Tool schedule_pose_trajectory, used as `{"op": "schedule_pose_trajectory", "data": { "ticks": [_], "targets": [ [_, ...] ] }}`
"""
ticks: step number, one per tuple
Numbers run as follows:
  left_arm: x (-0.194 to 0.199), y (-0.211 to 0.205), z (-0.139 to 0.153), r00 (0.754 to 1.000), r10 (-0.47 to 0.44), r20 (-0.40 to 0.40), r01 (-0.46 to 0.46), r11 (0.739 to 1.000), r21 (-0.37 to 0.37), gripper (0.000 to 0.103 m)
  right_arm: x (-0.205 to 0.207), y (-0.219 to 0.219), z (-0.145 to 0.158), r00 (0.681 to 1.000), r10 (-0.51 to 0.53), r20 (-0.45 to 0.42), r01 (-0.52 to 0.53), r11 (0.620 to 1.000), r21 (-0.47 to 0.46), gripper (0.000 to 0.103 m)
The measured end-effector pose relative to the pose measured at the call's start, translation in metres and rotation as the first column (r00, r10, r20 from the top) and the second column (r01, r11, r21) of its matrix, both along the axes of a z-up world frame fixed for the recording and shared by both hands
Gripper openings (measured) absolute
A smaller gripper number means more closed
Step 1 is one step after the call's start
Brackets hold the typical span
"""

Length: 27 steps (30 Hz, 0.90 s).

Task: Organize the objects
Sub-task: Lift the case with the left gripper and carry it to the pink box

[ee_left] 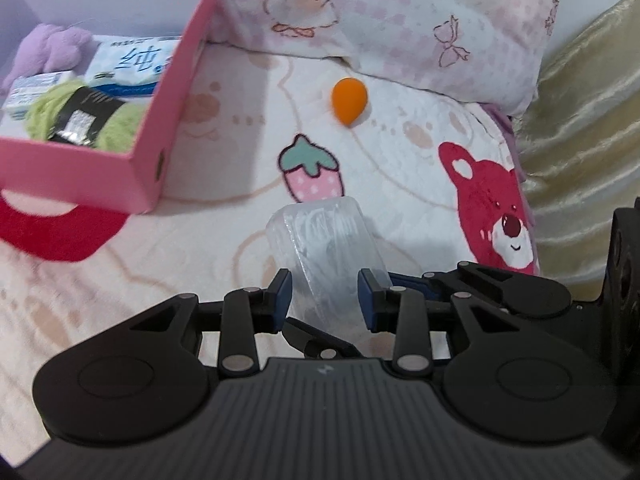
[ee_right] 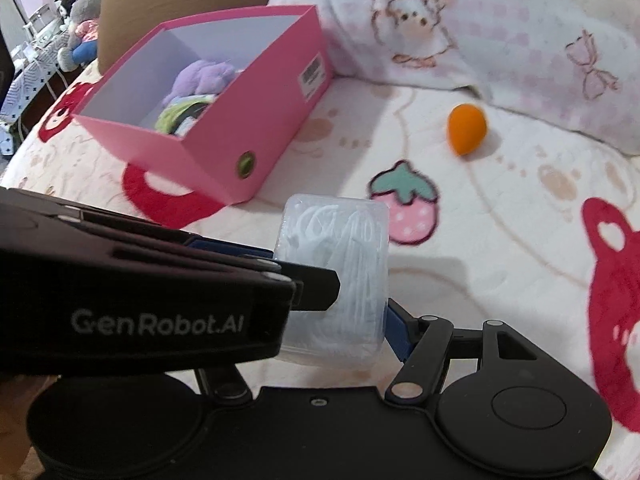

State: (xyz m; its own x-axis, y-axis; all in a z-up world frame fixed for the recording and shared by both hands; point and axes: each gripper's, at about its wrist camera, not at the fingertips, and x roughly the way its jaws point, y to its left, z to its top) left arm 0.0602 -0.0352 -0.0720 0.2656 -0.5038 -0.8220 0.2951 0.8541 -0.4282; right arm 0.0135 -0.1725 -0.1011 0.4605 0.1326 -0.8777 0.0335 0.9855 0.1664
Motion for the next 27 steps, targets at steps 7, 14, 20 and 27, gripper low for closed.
{"op": "schedule_pose_trajectory", "data": {
  "ticks": [7,14,20,27],
  "targets": [
    [-0.011,0.019,0.018,1.000,0.010,0.027,-0.010,1.000,0.008,0.035,-0.004,0.025,0.019,0.998,0.049,-0.027,-0.049,0.999,-0.008,0.072],
    [-0.026,0.041,0.036,0.998,0.027,0.054,-0.027,1.000,-0.001,0.035,-0.009,0.043,0.038,0.994,0.111,-0.018,-0.112,0.993,-0.036,0.071],
    [-0.033,0.060,0.051,0.996,0.052,0.066,-0.050,0.998,-0.032,0.035,-0.007,0.056,0.053,0.985,0.174,0.000,-0.174,0.983,-0.065,0.071],
    [-0.035,0.076,0.061,0.992,0.088,0.087,-0.085,0.996,-0.034,0.035,-0.002,0.071,0.065,0.978,0.208,0.021,-0.206,0.976,-0.067,0.071]
  ]
}}
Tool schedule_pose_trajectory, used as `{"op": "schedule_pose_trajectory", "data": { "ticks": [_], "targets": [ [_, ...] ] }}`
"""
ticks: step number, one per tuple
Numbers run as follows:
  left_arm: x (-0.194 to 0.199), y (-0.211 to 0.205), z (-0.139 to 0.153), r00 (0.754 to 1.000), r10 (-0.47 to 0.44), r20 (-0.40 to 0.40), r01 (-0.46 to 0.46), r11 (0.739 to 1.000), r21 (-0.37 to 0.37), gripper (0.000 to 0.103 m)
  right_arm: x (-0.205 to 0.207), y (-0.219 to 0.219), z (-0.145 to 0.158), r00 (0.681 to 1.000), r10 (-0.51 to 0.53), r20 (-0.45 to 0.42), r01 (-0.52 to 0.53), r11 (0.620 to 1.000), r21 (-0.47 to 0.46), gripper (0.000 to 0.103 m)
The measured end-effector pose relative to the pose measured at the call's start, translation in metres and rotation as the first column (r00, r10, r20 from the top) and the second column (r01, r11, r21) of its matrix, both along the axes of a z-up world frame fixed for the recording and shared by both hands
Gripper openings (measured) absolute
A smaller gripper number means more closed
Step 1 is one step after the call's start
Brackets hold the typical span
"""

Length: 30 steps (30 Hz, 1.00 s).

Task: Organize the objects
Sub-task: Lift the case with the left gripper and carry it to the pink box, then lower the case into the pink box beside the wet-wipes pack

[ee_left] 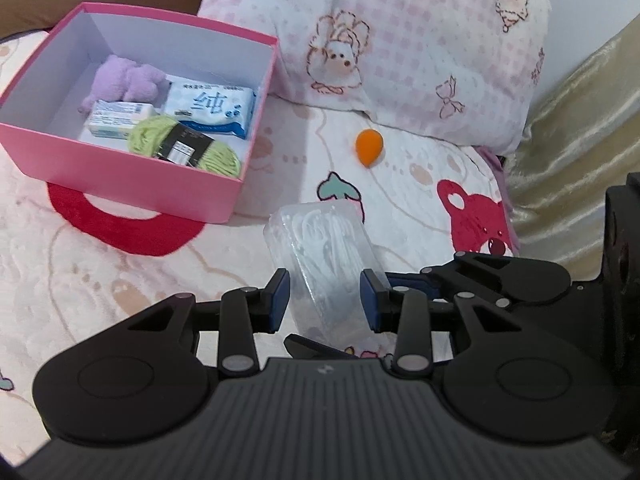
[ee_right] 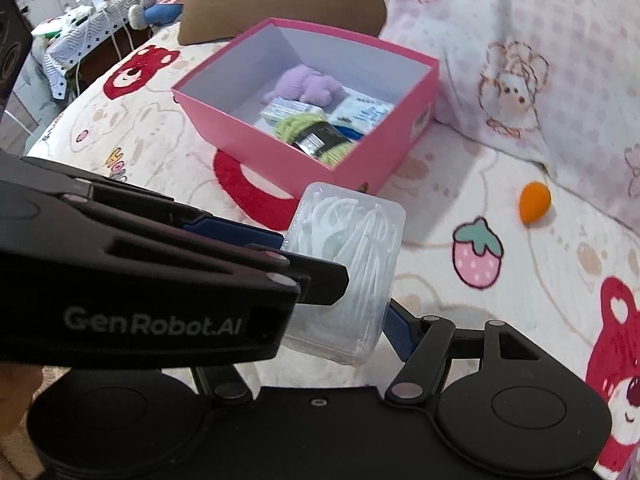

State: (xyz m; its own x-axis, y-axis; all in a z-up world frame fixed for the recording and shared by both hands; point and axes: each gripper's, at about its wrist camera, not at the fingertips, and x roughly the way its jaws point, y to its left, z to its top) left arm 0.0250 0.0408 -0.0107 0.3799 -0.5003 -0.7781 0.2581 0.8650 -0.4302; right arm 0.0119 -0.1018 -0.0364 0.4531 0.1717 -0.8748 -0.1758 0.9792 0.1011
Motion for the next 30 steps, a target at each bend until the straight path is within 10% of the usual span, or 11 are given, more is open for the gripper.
{"op": "schedule_pose_trajectory", "data": {
  "ticks": [30],
  "targets": [
    [0.076,0.069,0.031,0.988,0.088,0.125,-0.077,0.993,-0.093,0.035,0.087,0.008,0.030,0.987,0.011,0.163,-0.034,0.989,0.142,0.071]
  ]
}}
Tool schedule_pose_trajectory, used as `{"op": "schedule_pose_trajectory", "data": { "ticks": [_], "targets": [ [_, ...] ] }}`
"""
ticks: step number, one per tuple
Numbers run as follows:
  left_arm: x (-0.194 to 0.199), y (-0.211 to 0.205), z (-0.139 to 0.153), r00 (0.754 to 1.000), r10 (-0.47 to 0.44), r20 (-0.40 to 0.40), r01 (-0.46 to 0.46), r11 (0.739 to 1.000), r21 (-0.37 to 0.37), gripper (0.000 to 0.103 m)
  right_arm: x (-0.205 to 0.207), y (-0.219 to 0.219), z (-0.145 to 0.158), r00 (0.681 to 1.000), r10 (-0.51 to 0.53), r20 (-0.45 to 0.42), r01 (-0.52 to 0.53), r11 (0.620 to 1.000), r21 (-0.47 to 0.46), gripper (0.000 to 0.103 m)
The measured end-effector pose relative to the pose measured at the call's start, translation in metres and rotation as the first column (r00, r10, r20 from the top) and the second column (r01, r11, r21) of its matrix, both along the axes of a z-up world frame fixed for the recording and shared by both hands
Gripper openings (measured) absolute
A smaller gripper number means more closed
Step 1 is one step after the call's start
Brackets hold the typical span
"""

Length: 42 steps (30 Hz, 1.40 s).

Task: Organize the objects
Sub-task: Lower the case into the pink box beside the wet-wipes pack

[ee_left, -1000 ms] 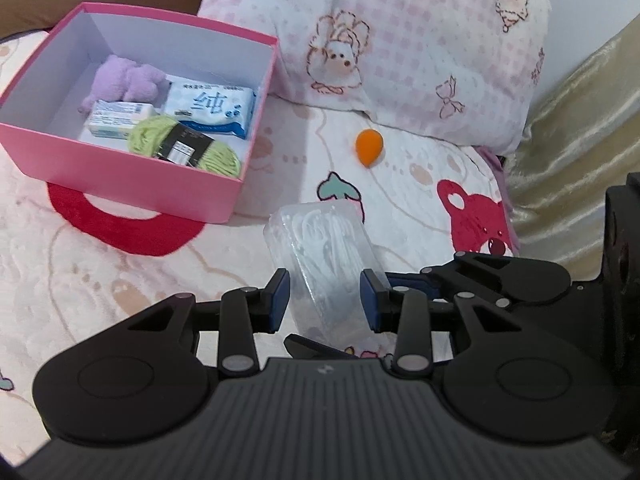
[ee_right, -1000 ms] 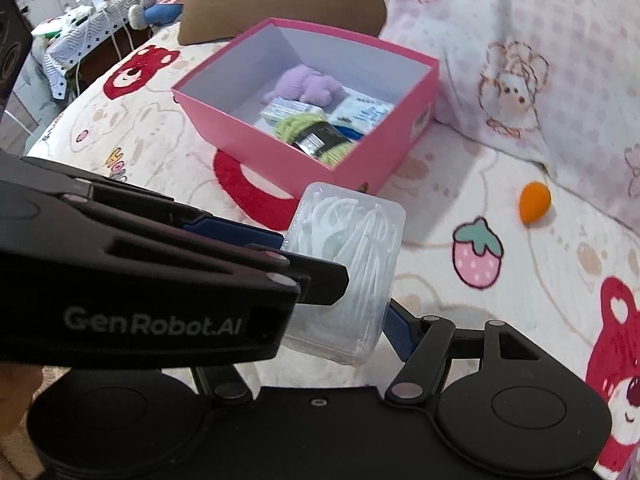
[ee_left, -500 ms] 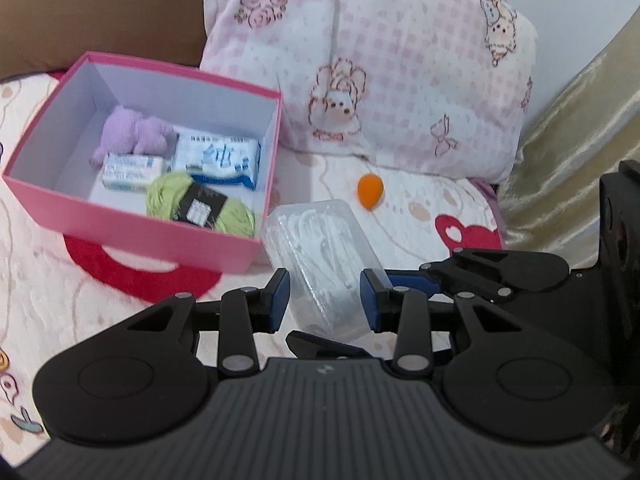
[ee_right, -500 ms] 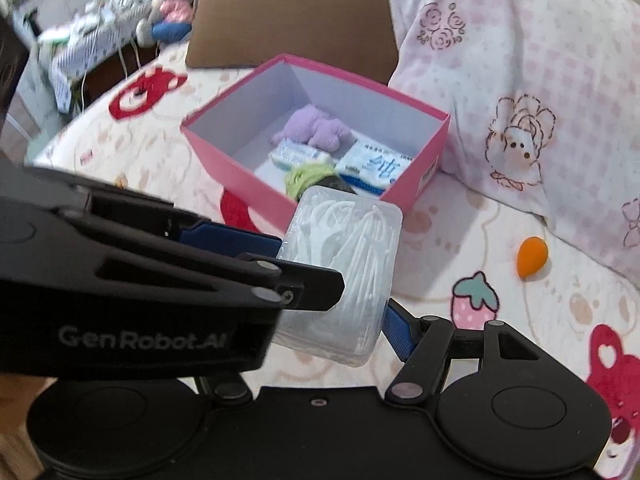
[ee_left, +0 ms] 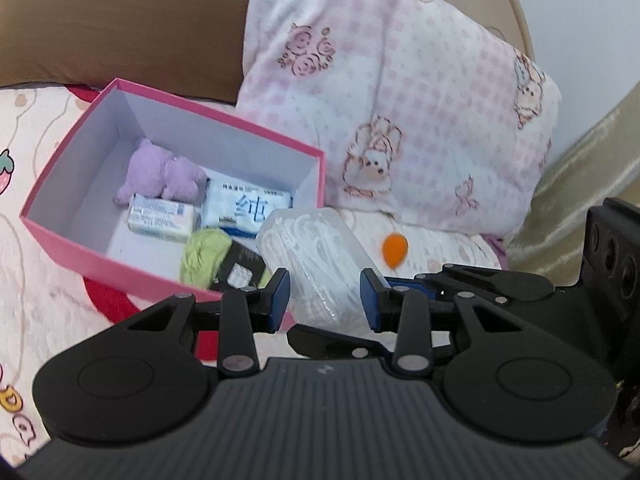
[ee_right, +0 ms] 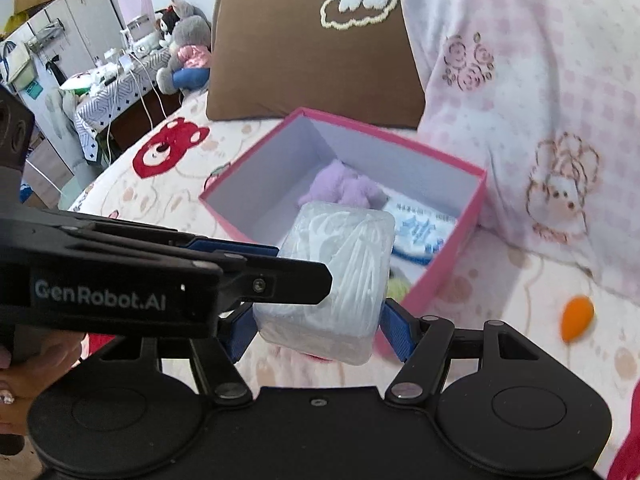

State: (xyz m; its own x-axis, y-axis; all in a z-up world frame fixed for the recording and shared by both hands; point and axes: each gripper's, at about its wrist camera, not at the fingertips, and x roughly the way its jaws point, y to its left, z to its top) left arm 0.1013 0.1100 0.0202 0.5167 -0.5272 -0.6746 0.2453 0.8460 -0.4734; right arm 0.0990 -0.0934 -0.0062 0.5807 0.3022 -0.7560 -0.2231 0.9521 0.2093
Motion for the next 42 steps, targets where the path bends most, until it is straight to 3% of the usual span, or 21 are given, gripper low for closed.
{"op": "schedule_pose_trajectory", "data": {
  "ticks": [4,12,16,18,21,26,31,35,38,42],
  "targets": [
    [0.024,0.009,-0.014,1.000,0.021,-0.017,-0.022,0.999,-0.036,0.035,0.024,-0.003,-0.009,0.999,0.002,0.044,-0.002,1.000,0.002,0.069],
    [0.076,0.011,-0.047,0.996,0.064,-0.069,-0.065,0.998,-0.020,0.035,0.073,-0.002,-0.046,0.999,-0.003,0.047,0.004,1.000,-0.024,0.067],
    [0.109,0.013,-0.063,0.989,0.099,-0.111,-0.101,0.995,-0.015,0.035,0.107,-0.003,-0.059,1.000,-0.008,0.004,0.008,1.000,-0.030,0.067],
    [0.123,0.015,-0.074,0.979,0.129,-0.157,-0.134,0.991,-0.020,0.035,0.120,0.002,-0.068,0.999,0.052,-0.010,-0.053,0.995,-0.087,0.067],
    [0.138,0.016,-0.090,0.968,0.152,-0.199,-0.158,0.987,-0.014,0.035,0.143,0.008,-0.079,0.982,0.186,-0.043,-0.190,0.965,-0.182,0.066],
    [0.155,0.026,-0.108,0.947,0.170,-0.273,-0.193,0.979,-0.058,0.035,0.170,0.013,-0.087,0.942,0.313,-0.122,-0.334,0.913,-0.234,0.065],
    [0.165,0.026,-0.120,0.927,0.186,-0.326,-0.221,0.973,-0.073,0.036,0.183,0.016,-0.093,0.916,0.361,-0.175,-0.397,0.877,-0.272,0.065],
    [0.167,0.022,-0.126,0.918,0.171,-0.357,-0.214,0.973,-0.082,0.037,0.183,0.022,-0.097,0.878,0.421,-0.226,-0.476,0.814,-0.334,0.065],
    [0.166,0.022,-0.125,0.924,0.165,-0.344,-0.206,0.975,-0.085,0.037,0.181,0.022,-0.097,0.869,0.432,-0.242,-0.495,0.779,-0.386,0.064],
    [0.166,0.020,-0.128,0.924,0.192,-0.329,-0.223,0.973,-0.059,0.039,0.176,0.024,-0.099,0.881,0.410,-0.237,-0.472,0.722,-0.507,0.065]
  ]
}}
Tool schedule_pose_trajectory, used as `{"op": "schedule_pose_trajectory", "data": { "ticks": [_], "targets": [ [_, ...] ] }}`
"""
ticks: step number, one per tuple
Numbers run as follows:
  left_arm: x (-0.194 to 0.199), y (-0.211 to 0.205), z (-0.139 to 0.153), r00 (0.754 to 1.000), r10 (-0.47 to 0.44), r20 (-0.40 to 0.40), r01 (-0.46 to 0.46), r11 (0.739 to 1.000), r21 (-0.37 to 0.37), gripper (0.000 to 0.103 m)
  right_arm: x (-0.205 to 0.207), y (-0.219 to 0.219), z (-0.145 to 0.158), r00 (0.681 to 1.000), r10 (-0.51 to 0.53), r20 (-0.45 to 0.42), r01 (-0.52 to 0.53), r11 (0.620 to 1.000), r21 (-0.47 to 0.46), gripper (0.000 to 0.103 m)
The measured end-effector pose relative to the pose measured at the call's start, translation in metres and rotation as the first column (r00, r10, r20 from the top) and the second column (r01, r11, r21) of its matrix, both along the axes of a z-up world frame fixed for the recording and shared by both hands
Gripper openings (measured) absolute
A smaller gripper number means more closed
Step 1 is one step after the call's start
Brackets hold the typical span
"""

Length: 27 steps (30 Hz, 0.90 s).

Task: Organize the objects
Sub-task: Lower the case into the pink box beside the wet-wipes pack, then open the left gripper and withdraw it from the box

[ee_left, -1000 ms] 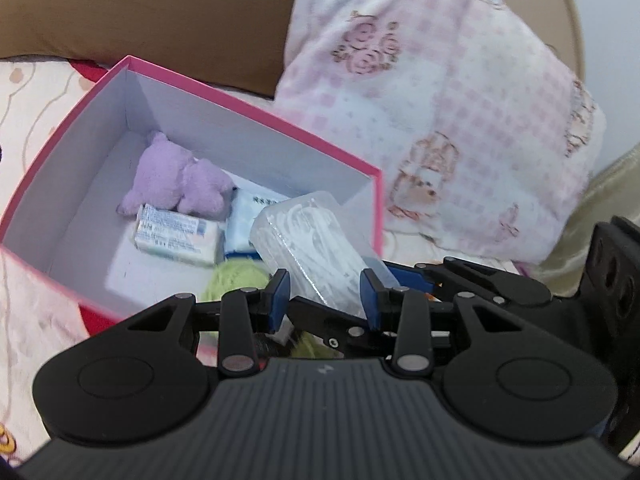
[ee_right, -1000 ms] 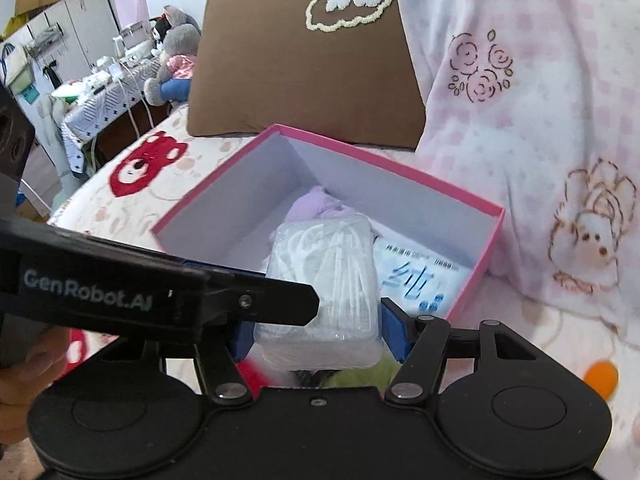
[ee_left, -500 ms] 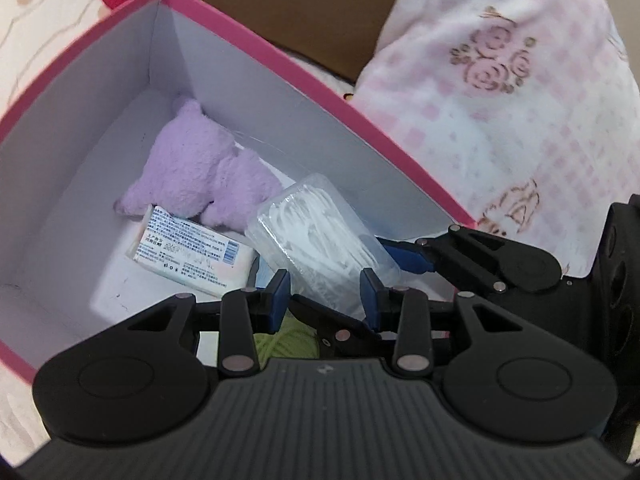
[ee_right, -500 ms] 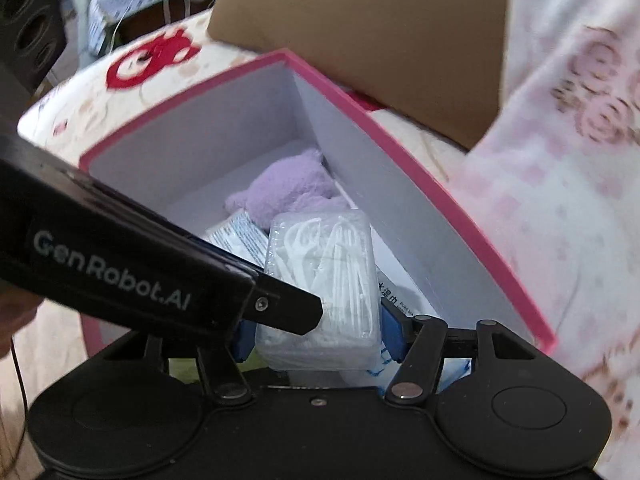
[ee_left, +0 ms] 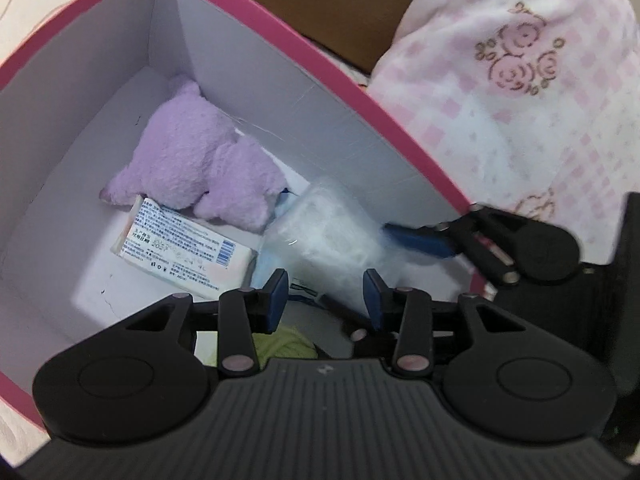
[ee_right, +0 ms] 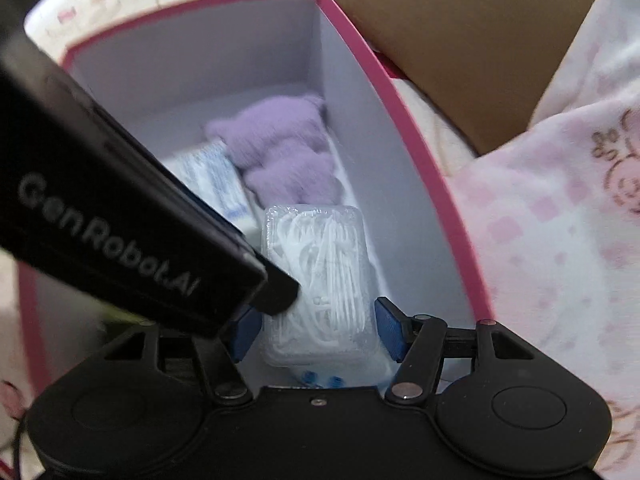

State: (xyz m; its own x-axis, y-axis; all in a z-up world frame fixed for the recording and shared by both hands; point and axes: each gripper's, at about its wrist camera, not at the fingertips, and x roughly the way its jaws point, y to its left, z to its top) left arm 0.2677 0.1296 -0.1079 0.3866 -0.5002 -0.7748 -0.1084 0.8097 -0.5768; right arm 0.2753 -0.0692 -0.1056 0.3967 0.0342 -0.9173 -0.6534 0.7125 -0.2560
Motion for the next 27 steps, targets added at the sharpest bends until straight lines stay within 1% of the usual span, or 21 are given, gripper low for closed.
{"op": "schedule_pose_trajectory", "data": {
  "ticks": [1,3,5,7,9,11,13,15,19,21,23,25,27],
  "targets": [
    [0.001,-0.002,-0.002,1.000,-0.003,-0.013,0.003,1.000,0.000,0.039,-0.001,0.000,0.001,1.000,0.004,0.012,-0.003,1.000,-0.008,0.065],
    [0.001,-0.001,-0.001,1.000,0.007,-0.004,-0.007,1.000,-0.005,0.039,-0.004,-0.002,0.004,1.000,0.010,0.027,-0.010,1.000,-0.014,0.065],
    [0.001,-0.002,0.004,1.000,0.015,0.026,-0.015,1.000,0.017,0.039,-0.008,-0.004,0.006,0.999,0.019,0.040,-0.018,1.000,-0.022,0.065],
    [0.002,-0.002,0.009,0.998,0.009,0.062,-0.012,0.999,0.043,0.040,-0.012,-0.007,0.009,0.998,0.029,0.058,-0.027,0.999,-0.038,0.067],
    [0.003,-0.003,0.011,0.998,0.000,0.063,-0.003,0.999,0.053,0.040,-0.018,-0.011,0.011,0.994,0.051,0.095,-0.045,0.997,-0.057,0.070],
    [0.002,-0.003,0.013,0.998,-0.012,0.058,0.009,0.998,0.055,0.040,-0.025,-0.018,0.016,0.992,0.038,0.122,-0.033,0.999,-0.038,0.070],
    [-0.001,-0.004,0.016,0.998,-0.017,0.062,0.013,0.998,0.068,0.040,-0.034,-0.028,0.023,0.989,-0.010,0.145,0.007,1.000,0.021,0.069],
    [-0.006,-0.007,0.019,0.998,-0.019,0.064,0.013,0.996,0.087,0.040,-0.048,-0.038,0.033,0.982,-0.060,0.179,0.040,0.993,0.114,0.069],
    [-0.019,-0.016,0.034,0.995,-0.076,0.067,0.066,0.989,0.135,0.041,-0.078,-0.052,0.050,0.970,-0.151,0.188,0.094,0.955,0.281,0.069],
    [-0.027,-0.018,0.042,0.992,-0.100,0.074,0.087,0.983,0.162,0.041,-0.090,-0.055,0.057,0.967,-0.180,0.179,0.111,0.934,0.341,0.070],
    [-0.036,-0.018,0.049,0.991,-0.120,0.058,0.108,0.979,0.174,0.045,-0.102,-0.059,0.063,0.966,-0.203,0.158,0.127,0.911,0.392,0.070],
    [-0.044,-0.018,0.055,0.989,-0.148,0.026,0.142,0.976,0.165,0.045,-0.105,-0.057,0.068,0.966,-0.220,0.133,0.146,0.896,0.420,0.070],
    [-0.054,-0.022,0.065,0.983,-0.179,0.036,0.168,0.967,0.193,0.046,-0.110,-0.061,0.071,0.964,-0.241,0.115,0.168,0.882,0.441,0.070]
  ]
}}
